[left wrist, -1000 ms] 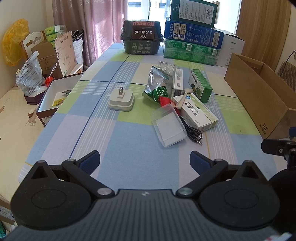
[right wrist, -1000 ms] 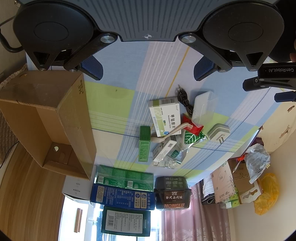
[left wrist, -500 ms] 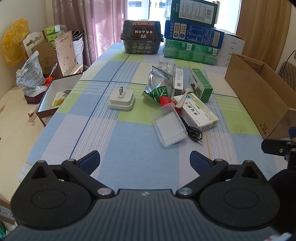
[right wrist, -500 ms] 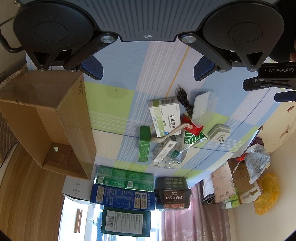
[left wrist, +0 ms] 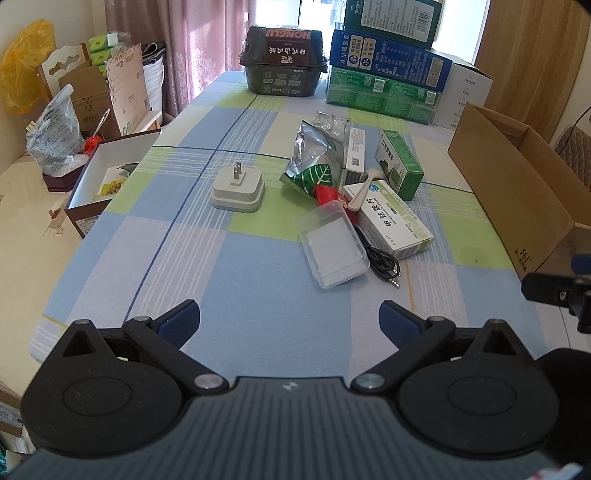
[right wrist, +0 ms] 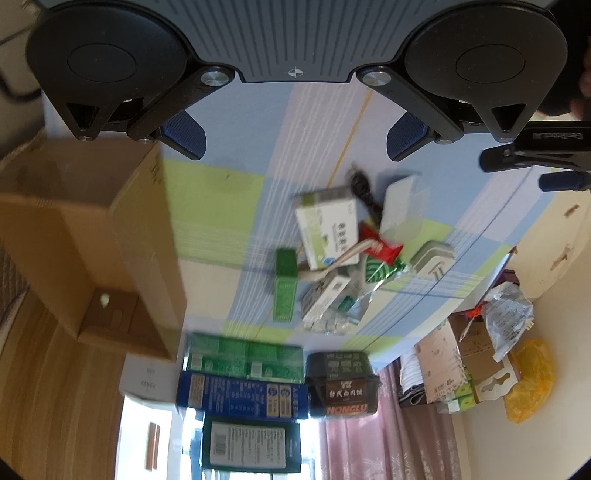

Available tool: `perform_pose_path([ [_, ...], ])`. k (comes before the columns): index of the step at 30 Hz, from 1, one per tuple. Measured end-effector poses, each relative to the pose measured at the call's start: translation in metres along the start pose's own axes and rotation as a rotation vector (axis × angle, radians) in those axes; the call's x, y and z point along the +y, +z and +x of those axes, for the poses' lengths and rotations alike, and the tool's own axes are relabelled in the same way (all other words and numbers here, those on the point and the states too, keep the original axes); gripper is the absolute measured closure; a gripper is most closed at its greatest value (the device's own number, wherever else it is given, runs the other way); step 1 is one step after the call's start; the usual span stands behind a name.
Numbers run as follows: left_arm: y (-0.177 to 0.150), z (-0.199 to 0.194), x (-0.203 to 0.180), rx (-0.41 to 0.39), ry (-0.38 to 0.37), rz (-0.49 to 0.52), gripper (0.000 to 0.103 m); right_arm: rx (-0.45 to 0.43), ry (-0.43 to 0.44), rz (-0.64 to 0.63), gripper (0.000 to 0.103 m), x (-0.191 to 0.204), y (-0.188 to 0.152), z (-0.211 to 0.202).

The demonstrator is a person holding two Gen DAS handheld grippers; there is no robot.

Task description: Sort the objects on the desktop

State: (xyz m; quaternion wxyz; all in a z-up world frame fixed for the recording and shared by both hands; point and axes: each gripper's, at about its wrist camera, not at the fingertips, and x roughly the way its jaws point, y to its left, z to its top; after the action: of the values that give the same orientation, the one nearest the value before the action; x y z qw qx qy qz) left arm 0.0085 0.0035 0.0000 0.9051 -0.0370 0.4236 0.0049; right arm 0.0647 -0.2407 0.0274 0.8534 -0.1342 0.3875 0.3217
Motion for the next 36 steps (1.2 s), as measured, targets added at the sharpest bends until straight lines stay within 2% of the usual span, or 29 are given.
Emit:
perform_pose_path([
  [8, 0.025, 0.025, -0.01, 0.045, -0.041, 0.017, 0.002, -0.005, 0.078, 0.008, 0.002, -0.022, 0.021, 0.02],
  [12, 0.041, 0.051, -0.015, 0.08, -0.077, -0.007, 0.002, 0.006, 0.093, -0.011, 0.002, -0.024, 0.028, 0.038],
  [22, 0.059, 0.106, -0.009, 0.133, -0.112, -0.068, 0.002, 0.055, 0.144, -0.052, 0.002, -0.027, 0.035, 0.088],
  [26, 0.063, 0.121, -0.01, 0.154, -0.135, -0.083, 0.005, 0.068, 0.142, -0.056, 0.002, -0.028, 0.04, 0.103],
  [32, 0.061, 0.14, -0.008, 0.173, -0.143, -0.102, 0.018, 0.075, 0.129, -0.075, 0.002, -0.027, 0.045, 0.12],
  [36, 0.059, 0.146, -0.004, 0.181, -0.149, -0.122, 0.018, 0.084, 0.126, -0.082, 0.002, -0.025, 0.047, 0.129],
])
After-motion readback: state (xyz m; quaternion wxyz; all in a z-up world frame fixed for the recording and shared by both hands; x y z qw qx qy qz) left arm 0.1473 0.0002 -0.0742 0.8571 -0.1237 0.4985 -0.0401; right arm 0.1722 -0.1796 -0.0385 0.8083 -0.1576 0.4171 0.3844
